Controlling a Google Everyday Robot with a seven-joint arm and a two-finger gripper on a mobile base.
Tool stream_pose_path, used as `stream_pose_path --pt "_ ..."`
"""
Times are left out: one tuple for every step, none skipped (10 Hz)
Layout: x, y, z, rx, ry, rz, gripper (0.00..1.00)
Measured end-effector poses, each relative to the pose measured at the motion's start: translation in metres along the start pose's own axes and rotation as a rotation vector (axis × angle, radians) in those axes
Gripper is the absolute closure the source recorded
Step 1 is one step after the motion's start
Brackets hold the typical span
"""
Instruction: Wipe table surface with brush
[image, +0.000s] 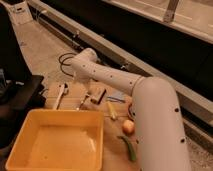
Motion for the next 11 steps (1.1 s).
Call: stream_pose_path --pt "0.0 -0.004 0.015 0.011 -0.037 0.0 0.38" --pt "-0.002 -0.015 0.03 0.032 -0.084 -0.004 0.38" --pt "-0.006 -0.024 0.042 0.051 -0.125 -0.009 0.38" --pt "-0.011 -0.035 0.05 0.086 -0.175 -0.008 0.38" --pt "-0.018 -0.047 0.056 0.157 -0.236 -0.009 0.38" --pt "-0.02 -0.053 0.057 0.202 -0.267 -0.01 0.38" --pt "-0.023 -0.058 0.059 0.227 -0.285 -0.012 0.38" --pt "-0.024 -0.06 0.059 0.232 -0.288 -0.013 0.38" --pt "-0.024 -0.059 0.059 0.232 -0.288 -0.014 0.38" --pt "-0.023 -0.058 0.058 0.229 -0.288 -0.015 0.38" --pt "-0.026 -0.058 0.057 0.214 -0.273 -0.035 0.38"
